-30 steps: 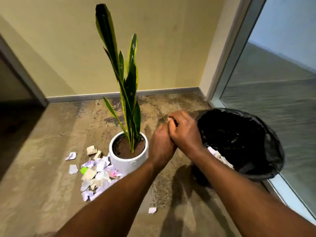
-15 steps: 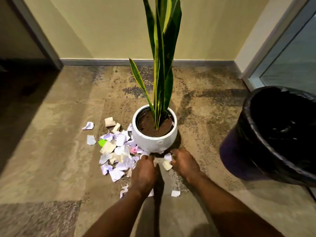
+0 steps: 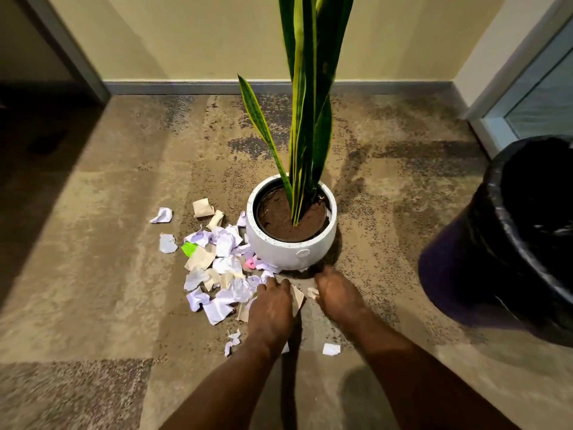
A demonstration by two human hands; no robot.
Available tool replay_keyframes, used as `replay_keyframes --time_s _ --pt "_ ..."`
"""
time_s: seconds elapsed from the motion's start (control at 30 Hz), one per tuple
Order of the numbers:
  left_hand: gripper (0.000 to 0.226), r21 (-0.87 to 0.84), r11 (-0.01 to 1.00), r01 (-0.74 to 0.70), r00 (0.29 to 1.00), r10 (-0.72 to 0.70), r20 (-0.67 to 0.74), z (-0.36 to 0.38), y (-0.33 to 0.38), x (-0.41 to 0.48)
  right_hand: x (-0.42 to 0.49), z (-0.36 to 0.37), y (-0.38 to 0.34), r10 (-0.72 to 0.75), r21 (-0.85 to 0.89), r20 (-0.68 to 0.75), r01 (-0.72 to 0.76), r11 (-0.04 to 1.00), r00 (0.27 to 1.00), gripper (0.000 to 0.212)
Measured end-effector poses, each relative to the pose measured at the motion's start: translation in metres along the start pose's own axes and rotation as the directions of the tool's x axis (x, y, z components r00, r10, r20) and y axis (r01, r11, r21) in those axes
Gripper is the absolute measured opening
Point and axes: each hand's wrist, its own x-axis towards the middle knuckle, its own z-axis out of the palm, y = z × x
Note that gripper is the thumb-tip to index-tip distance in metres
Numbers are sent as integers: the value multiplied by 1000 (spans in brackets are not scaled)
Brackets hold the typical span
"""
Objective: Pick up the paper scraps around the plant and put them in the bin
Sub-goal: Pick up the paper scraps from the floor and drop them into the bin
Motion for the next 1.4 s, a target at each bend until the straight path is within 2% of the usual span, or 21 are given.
replay_keyframes --time_s 0.1,0.27,0.37,0.5,0.6,0.67,0.77,0.87,1.0,1.13,1.23,1.3,1.4 --pt "50 60 998 7 1000 -7 -4 1 0 -1 -4 2 0 13 33 -31 -12 999 999 29" --pt "28 68 997 21 1000 -20 -21 -5 -5 -3 -15 -9 3 86 167 -93 -69 984 992 21" --pt "21 22 1000 1 999 0 -44 -10 -6 -5 -19 -20 5 72 197 -70 -57 979 995 25" --pt "14 -21 999 -42 988 39 -147 -19 2 -3 -27 -26 3 34 236 -8 -31 971 999 25" --pt "18 -94 992 -80 979 60 -197 -17 7 0 -37 -22 1 -5 204 163 -29 978 987 18" --pt "24 -116 988 -101 984 82 -160 -12 9 3 -48 -18 -1 -62 145 212 32 989 975 16" --pt "34 -35 989 -144 988 141 -59 -3 11 8 -66 -8 -1 -151 30 215 148 988 965 19" --pt "32 71 969 -237 972 236 12 6 11 9 -78 7 -1 -194 -94 206 216 972 959 25" --pt "28 65 967 -245 970 244 24 10 7 13 -81 20 -1 -184 -77 169 199 977 968 30" --pt "16 -67 976 -207 978 207 3 2 7 15 -78 18 3 -159 44 165 154 987 973 21" --pt "12 -200 969 -148 989 147 -20 -7 5 15 -77 13 4 -63 184 127 39 982 990 14" --pt "12 -275 955 -109 994 105 -30 -14 6 13 -76 3 3 25 262 104 -51 964 994 14" --pt "16 -437 896 -71 997 57 -44 -27 15 6 -75 -20 3 78 407 95 -110 907 992 19"
